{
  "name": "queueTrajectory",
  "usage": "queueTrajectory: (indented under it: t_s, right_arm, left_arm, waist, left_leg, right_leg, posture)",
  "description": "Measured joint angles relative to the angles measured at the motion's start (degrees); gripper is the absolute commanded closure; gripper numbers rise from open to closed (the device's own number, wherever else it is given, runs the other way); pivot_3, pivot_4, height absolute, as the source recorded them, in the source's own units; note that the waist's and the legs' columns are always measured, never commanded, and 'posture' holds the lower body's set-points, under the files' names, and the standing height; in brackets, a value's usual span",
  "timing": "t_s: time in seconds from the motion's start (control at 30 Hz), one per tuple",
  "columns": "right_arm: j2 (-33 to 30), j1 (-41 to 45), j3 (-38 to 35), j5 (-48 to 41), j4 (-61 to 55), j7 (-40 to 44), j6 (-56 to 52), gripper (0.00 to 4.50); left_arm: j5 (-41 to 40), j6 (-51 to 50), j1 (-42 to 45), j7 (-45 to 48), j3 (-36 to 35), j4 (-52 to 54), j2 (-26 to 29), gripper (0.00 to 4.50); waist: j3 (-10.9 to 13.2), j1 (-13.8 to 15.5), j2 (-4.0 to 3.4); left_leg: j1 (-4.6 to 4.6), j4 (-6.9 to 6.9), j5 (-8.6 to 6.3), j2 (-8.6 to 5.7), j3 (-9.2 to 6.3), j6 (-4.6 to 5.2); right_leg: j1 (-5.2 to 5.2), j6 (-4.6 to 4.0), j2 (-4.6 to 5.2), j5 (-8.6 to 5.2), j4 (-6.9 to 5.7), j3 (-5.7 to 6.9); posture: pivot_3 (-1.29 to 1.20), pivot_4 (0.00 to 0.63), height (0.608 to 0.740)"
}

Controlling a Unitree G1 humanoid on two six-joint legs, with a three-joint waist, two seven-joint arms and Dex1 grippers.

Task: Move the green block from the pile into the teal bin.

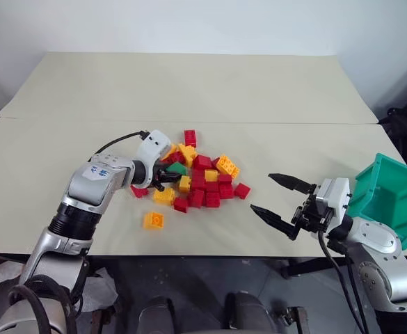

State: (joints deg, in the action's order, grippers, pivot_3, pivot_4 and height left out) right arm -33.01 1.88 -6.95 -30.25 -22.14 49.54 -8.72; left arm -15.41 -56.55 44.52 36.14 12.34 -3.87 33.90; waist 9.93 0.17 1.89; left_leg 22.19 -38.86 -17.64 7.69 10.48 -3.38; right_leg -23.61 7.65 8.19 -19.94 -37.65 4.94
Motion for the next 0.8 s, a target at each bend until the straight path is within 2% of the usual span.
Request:
queueTrajectory:
  t_s: [0.1,0.2,0.3,0.43,0.6,0.8]
  right_arm:
    - [0.0,0.1,0.0,0.0,0.0,-0.1,0.0,0.00]
    - [0.0,0.1,0.0,0.0,0.0,-0.1,0.0,0.00]
    - [-0.2,-0.8,-1.1,0.0,-0.1,-0.3,0.0,0.00]
    - [-1.0,-3.6,-4.8,-0.1,-1.1,-1.0,0.0,0.00]
    - [-1.6,-12.4,-12.6,-0.1,-4.5,-3.0,0.0,0.00]
    - [0.2,-21.3,-17.1,-0.2,-9.8,-6.4,-0.2,0.00]
  left_arm:
    - [0.0,3.1,0.2,1.3,-0.7,-2.5,-0.3,2.99]
    - [0.3,11.4,0.6,4.4,-1.3,-5.7,-0.4,2.99]
    - [-0.6,23.3,3.6,12.5,-2.8,-7.3,-0.9,2.99]
    - [-2.1,32.7,7.8,21.0,-3.5,-8.9,-3.7,2.99]
    - [2.9,46.2,14.8,26.6,3.3,-22.1,-16.8,2.99]
    - [9.8,59.4,20.7,26.8,8.1,-41.2,-31.2,2.99]
  waist:
    - [0.0,0.1,0.00]
    - [0.0,0.2,0.01]
    - [0.0,1.0,0.02]
    - [0.0,1.7,0.02]
    - [0.0,3.4,0.02]
    - [0.0,2.9,0.02]
  left_leg:
    - [0.01,-0.02,0.00,0.00,0.00,0.00]
    - [0.05,-0.03,0.00,0.00,0.00,0.00]
    - [0.14,-0.08,-0.03,0.00,0.01,0.01]
    - [0.14,-0.13,-0.11,-0.02,0.02,0.06]
    - [0.29,-0.22,-0.22,-0.07,-0.01,0.18]
    - [0.33,-0.21,-0.24,-0.09,-0.09,0.21]
  right_leg:
    - [0.00,0.00,0.00,0.00,0.00,0.00]
    - [-0.02,0.00,0.00,0.00,0.01,0.02]
    - [-0.06,0.00,0.00,0.00,0.05,0.03]
    - [0.02,0.02,0.00,0.01,0.16,0.04]
    - [0.18,0.32,-0.01,0.17,0.70,0.09]
    - [0.13,0.38,-0.02,0.21,0.80,0.15]
  posture:
    - [0.00,0.150,0.740]
    - [0.00,0.150,0.740]
    - [0.00,0.150,0.740]
    - [0.00,0.150,0.740]
    - [0.00,0.150,0.740]
    - [0.00,0.150,0.740]
